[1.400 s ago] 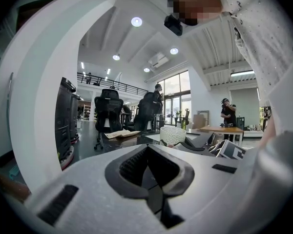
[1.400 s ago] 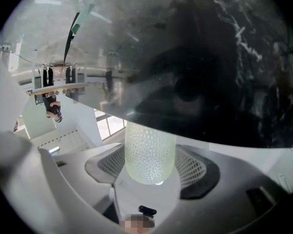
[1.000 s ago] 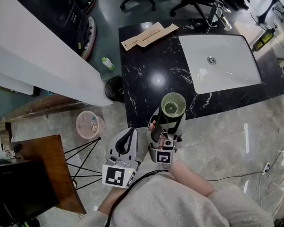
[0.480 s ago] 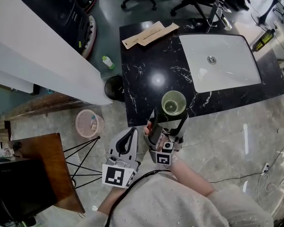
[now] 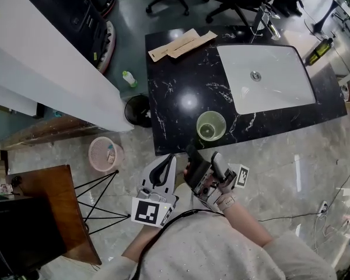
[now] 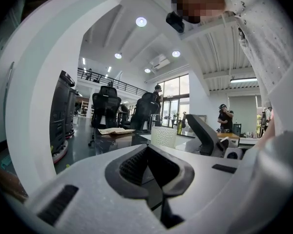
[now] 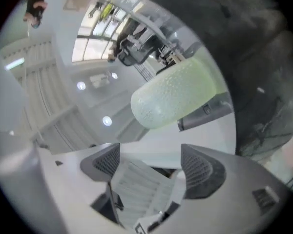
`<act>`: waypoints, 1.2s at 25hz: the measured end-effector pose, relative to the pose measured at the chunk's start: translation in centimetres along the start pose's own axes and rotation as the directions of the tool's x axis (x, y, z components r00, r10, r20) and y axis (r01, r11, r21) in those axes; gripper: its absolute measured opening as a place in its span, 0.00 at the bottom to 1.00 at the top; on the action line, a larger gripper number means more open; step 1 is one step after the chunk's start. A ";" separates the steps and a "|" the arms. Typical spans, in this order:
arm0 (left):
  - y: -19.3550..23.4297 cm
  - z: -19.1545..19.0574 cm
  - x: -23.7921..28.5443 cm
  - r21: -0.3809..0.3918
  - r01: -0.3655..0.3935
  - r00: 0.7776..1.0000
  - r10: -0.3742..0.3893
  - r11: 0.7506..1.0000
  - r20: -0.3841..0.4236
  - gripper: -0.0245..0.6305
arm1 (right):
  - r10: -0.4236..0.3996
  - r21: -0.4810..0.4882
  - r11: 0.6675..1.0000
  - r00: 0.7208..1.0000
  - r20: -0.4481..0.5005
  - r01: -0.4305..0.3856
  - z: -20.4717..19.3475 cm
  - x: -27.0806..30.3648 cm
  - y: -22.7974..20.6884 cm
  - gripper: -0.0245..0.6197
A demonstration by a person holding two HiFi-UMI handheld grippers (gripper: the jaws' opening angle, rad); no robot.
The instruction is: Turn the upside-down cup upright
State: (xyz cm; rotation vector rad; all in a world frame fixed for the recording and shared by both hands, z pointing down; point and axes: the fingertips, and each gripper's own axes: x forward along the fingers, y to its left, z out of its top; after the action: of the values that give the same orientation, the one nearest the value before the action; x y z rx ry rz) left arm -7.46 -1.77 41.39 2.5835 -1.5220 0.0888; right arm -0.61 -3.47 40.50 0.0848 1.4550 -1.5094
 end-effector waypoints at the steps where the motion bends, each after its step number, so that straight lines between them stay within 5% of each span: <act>1: -0.2 0.0 0.2 -0.003 0.007 1.000 -0.007 1.000 0.004 0.05 | -0.069 -0.087 0.994 0.994 -0.088 0.062 -1.2 0.3 0.3 0.63; 4: -1.0 0.1 0.9 -0.011 0.032 0.999 -0.032 0.999 0.018 0.05 | -0.320 -0.396 0.895 0.914 -0.249 0.205 -3.1 0.1 0.2 0.23; 7: -1.9 -0.1 1.4 -0.014 0.061 0.998 -0.061 0.998 0.020 0.05 | -0.477 -0.598 0.759 0.845 -0.242 0.258 -2.8 -0.7 0.3 0.11; 12: -3.4 -0.2 2.2 -0.012 0.102 0.994 -0.102 0.995 0.025 0.05 | -0.651 -0.830 0.493 0.744 -0.152 0.262 -2.0 -1.5 0.8 0.05; 20: -3.9 -0.3 2.2 -0.005 0.123 0.992 -0.122 0.992 0.028 0.05 | -0.734 -0.964 0.201 0.678 -0.031 0.174 -2.2 -1.3 0.9 0.05; 22: -3.8 -0.1 2.2 -0.003 0.120 0.992 -0.120 0.993 0.032 0.05 | -0.740 -0.974 0.158 0.672 -0.009 0.161 -2.2 -1.3 0.9 0.05; 30: -3.0 1.2 1.9 0.018 0.106 0.992 -0.107 0.994 0.062 0.05 | -0.728 -0.990 0.089 0.686 0.007 0.105 -2.6 -0.4 1.7 0.05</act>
State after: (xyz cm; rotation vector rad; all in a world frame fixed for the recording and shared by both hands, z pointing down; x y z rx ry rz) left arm -3.94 -2.11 40.16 2.6969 -1.4051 0.0074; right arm -0.76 -0.81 38.78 -0.9193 2.8841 -0.6478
